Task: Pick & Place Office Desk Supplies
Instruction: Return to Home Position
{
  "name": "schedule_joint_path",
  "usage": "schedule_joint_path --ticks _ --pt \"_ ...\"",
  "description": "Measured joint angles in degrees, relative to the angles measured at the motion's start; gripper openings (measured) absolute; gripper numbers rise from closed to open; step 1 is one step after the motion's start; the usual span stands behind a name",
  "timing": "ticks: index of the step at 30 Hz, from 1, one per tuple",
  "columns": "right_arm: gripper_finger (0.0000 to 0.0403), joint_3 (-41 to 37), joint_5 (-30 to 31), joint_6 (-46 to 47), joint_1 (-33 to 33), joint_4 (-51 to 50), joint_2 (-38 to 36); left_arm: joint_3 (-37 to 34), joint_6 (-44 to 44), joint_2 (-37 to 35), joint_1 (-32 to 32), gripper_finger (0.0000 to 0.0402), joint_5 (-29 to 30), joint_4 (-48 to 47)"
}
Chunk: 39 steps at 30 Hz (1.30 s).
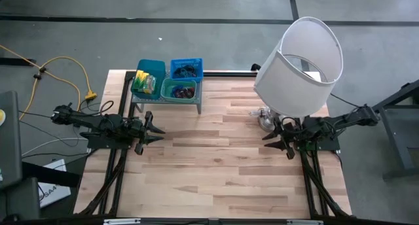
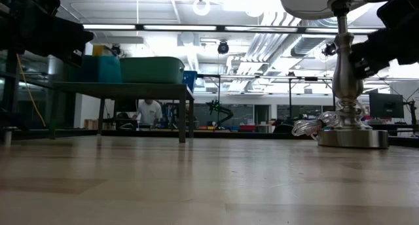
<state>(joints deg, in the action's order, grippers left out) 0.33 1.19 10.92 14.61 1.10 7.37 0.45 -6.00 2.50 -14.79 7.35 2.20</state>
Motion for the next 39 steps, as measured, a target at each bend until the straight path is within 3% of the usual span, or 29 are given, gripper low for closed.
schedule_joint_path --ticks 10,39 --pt "0.0120 -0.01 -0.01 0.06 0.00 -0.04 -4.69 0.00 0.00 0.00 -0.02 0.0098 0.00 0.00" --pt "0.0120 -0.01 0.11 2.77 0.02 -0.05 -7.01 0.00 0.00 0.01 -0.01 0.0098 -0.01 0.17"
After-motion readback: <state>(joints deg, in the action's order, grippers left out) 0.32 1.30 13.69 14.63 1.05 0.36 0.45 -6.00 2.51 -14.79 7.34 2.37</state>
